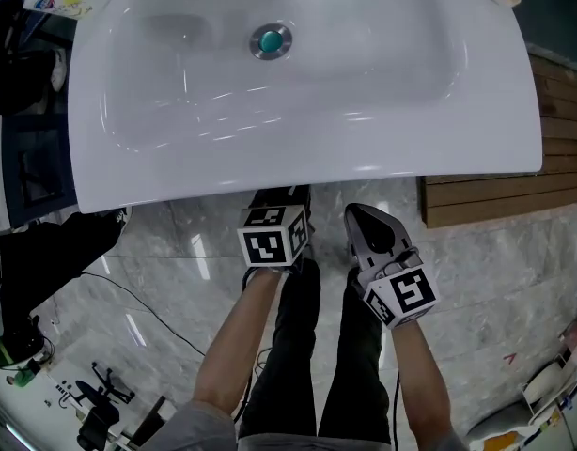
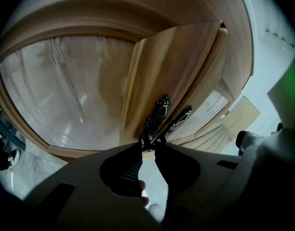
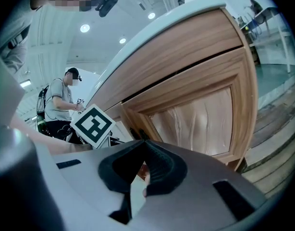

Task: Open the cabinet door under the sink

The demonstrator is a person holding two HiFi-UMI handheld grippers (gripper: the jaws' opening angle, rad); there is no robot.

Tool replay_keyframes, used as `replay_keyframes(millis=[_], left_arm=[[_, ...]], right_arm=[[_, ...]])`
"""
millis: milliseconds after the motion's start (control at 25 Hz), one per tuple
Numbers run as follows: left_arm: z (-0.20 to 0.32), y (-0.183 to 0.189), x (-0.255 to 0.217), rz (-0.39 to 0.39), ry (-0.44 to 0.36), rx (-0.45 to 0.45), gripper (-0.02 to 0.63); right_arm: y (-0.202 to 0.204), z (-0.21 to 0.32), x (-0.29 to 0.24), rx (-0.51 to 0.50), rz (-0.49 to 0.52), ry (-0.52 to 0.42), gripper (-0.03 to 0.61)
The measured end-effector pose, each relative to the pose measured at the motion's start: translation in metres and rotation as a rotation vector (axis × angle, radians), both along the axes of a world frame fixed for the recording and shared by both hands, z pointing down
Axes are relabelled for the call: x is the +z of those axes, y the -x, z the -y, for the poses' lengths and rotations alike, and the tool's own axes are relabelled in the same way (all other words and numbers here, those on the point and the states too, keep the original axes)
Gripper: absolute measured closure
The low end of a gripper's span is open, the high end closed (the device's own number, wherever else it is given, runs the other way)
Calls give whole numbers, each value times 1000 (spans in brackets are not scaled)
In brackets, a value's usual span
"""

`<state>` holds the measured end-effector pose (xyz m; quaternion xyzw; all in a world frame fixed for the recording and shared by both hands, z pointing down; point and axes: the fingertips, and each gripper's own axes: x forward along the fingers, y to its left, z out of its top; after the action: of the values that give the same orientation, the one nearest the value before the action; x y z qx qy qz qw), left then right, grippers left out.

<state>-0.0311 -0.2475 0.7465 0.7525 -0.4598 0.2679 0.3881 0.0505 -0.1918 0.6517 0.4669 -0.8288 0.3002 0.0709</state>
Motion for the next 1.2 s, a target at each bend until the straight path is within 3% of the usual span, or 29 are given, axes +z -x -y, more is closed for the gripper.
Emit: replay_keyframes(millis=[360,720,1000,1200], left_arm=[[-2,0,1,32,56,28,523],[-24,2,-1,54,20,137,526],[-55,9,-2,61,-23,251,526],[-67,9,-2,45,-18,239,526]], right_arm=[[14,-16,-2,87,-22,18,571],[11,-40,-17,190,-45,12,571],[5,-67,-21,210,-41,2,571],[7,-95,-19,226,-19,-1,571]])
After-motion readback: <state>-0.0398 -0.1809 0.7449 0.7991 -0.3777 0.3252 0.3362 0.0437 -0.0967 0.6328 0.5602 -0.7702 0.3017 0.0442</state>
